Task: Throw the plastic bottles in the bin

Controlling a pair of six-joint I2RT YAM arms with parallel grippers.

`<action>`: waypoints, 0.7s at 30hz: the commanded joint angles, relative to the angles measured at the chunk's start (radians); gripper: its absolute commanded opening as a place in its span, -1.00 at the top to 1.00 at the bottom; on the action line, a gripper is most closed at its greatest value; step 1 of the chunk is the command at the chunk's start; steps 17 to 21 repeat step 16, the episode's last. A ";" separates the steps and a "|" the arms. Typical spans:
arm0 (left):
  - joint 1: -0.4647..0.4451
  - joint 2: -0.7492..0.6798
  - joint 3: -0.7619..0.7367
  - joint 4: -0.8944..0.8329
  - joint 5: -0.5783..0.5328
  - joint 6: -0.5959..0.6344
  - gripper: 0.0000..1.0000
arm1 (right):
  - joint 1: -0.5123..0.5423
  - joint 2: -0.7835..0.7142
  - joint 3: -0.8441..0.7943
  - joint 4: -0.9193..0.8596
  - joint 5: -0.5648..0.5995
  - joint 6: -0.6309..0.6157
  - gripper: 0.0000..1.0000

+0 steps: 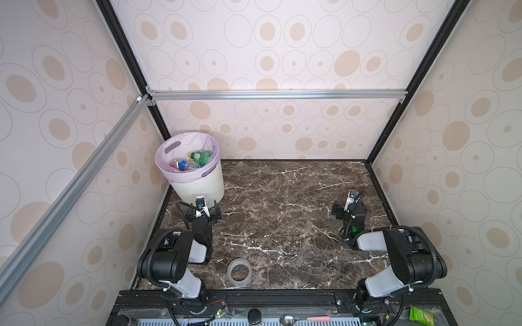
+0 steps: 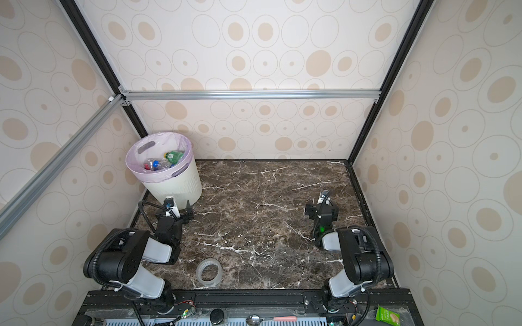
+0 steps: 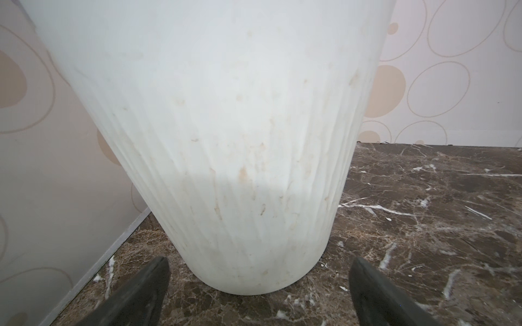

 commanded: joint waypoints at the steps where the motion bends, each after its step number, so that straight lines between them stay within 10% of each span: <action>1: -0.006 0.006 0.000 0.043 -0.015 0.028 -0.98 | 0.000 -0.003 0.003 -0.055 0.002 -0.003 -1.00; 21: 0.014 0.005 0.013 0.015 0.018 0.016 -0.98 | -0.001 -0.008 0.002 -0.064 -0.002 -0.002 -1.00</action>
